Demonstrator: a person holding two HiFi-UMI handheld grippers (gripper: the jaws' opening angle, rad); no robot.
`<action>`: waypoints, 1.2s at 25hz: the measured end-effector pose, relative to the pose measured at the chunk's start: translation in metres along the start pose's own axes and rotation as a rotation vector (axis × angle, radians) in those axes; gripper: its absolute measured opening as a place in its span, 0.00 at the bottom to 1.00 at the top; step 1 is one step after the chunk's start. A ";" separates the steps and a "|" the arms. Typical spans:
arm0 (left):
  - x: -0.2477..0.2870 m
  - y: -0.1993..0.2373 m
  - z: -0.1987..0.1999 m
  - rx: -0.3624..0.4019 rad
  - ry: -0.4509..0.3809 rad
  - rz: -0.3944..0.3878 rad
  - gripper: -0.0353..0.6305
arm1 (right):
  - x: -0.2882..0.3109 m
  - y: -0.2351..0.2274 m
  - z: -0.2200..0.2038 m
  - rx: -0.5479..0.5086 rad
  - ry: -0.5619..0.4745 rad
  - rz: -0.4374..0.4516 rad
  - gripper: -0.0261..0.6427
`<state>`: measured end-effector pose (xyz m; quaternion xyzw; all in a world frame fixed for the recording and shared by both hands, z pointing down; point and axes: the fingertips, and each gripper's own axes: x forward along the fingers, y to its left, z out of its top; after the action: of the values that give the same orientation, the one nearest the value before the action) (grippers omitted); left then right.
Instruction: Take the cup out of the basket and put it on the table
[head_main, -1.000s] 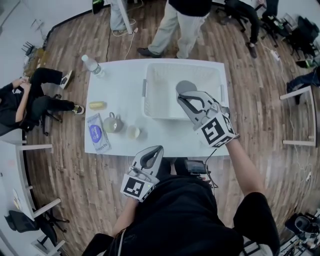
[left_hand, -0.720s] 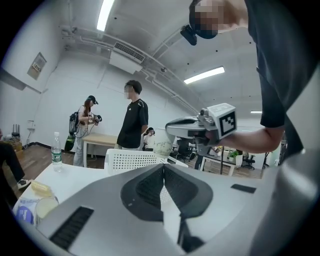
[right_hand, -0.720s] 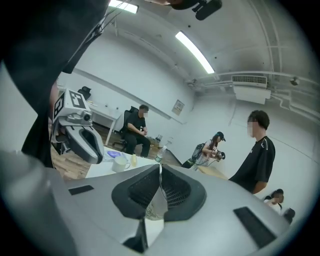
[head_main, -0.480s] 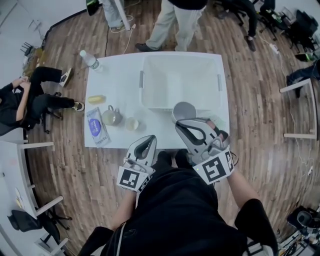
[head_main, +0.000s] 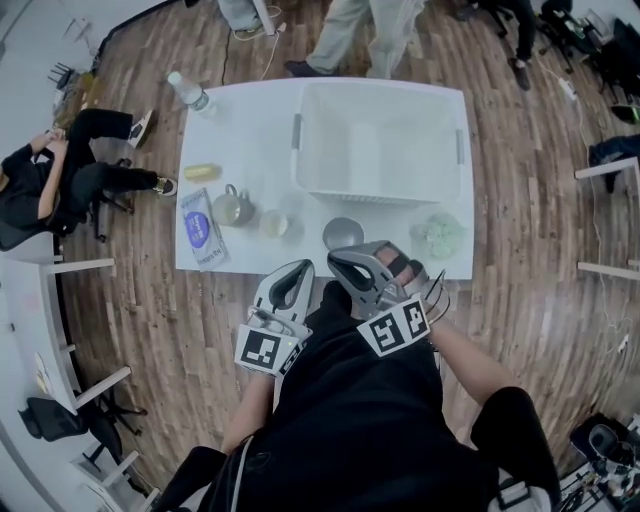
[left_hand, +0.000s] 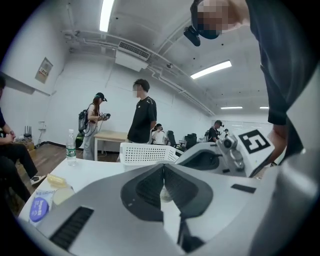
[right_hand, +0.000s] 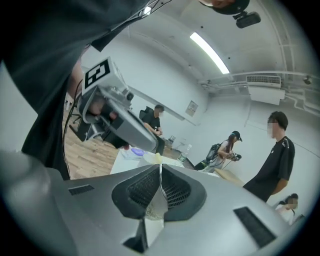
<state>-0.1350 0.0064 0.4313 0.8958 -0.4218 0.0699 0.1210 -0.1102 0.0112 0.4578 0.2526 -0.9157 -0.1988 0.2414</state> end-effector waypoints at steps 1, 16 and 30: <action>-0.002 0.001 -0.001 -0.004 0.003 0.006 0.07 | 0.009 0.008 -0.009 -0.010 0.012 0.013 0.09; -0.023 0.023 -0.020 -0.034 0.041 0.071 0.07 | 0.101 0.064 -0.121 -0.073 0.189 -0.046 0.09; -0.020 0.039 -0.019 -0.039 0.036 0.056 0.07 | 0.111 0.062 -0.138 0.027 0.212 -0.095 0.09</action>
<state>-0.1780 0.0027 0.4508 0.8799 -0.4455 0.0813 0.1440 -0.1419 -0.0350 0.6364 0.3188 -0.8746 -0.1697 0.3236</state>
